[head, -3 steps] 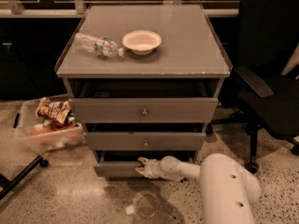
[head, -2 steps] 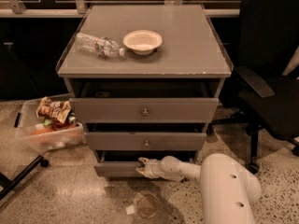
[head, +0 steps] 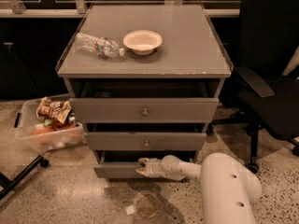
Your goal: Open bottom drawer
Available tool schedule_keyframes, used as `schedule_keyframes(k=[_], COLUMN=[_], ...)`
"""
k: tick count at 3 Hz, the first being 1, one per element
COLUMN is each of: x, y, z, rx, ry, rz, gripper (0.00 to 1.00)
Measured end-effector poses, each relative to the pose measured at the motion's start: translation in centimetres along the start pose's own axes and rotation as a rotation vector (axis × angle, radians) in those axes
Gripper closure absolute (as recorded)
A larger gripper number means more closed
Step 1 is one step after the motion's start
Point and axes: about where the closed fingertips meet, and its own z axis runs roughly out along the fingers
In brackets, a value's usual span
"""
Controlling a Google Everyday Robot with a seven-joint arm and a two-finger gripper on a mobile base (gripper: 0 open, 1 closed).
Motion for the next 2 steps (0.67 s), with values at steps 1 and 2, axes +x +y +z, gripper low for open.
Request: schedule_keyframes(k=[1, 2], x=[-0.2, 0.8], y=[0.0, 1.8], z=[0.0, -0.5], rx=[0.000, -0.077], ry=[0.000, -0.007], rz=[0.000, -0.046], gripper=[0.11, 0.00])
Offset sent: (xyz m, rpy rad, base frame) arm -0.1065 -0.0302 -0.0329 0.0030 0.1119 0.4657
